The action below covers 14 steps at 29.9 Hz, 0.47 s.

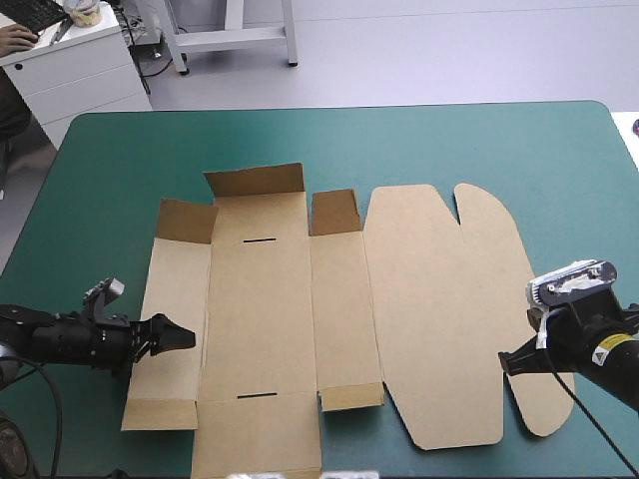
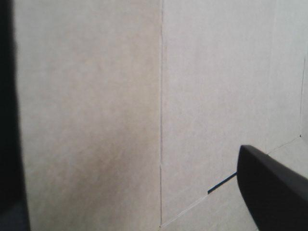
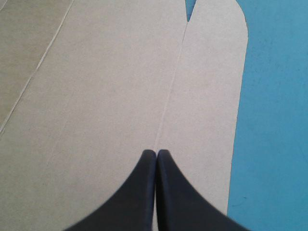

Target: Fold the box

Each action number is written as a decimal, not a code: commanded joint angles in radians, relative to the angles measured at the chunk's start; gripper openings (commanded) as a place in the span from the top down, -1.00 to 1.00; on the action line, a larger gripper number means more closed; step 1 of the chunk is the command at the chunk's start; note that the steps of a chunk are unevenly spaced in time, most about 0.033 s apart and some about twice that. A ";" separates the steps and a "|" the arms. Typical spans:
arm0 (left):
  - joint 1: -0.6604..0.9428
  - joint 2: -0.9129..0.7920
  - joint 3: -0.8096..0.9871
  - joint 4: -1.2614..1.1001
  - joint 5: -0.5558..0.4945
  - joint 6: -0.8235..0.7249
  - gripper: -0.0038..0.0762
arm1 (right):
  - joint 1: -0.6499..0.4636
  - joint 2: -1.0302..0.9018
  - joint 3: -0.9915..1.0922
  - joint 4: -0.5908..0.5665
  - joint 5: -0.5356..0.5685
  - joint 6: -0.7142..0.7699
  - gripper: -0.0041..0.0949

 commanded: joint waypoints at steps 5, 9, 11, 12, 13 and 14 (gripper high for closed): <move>-0.103 -0.021 -0.010 -0.037 -0.076 -0.042 -0.47 | -0.004 -0.001 -0.026 0.003 -0.058 -0.006 0.96; -0.103 -0.021 -0.012 -0.044 -0.104 -0.062 -0.12 | -0.004 -0.001 -0.026 0.003 -0.056 -0.006 0.96; -0.103 -0.021 -0.012 -0.044 -0.110 -0.062 0.12 | -0.004 -0.001 -0.026 0.003 -0.056 -0.006 0.96; -0.103 -0.021 -0.012 -0.044 -0.114 -0.062 0.21 | -0.004 -0.001 -0.026 0.003 -0.056 -0.006 0.96; -0.103 -0.021 -0.014 -0.044 -0.123 -0.062 0.33 | -0.004 -0.001 -0.026 0.003 -0.056 -0.006 0.96; -0.103 -0.021 -0.014 -0.044 -0.131 -0.074 0.45 | -0.004 -0.001 -0.026 0.003 -0.056 -0.006 0.96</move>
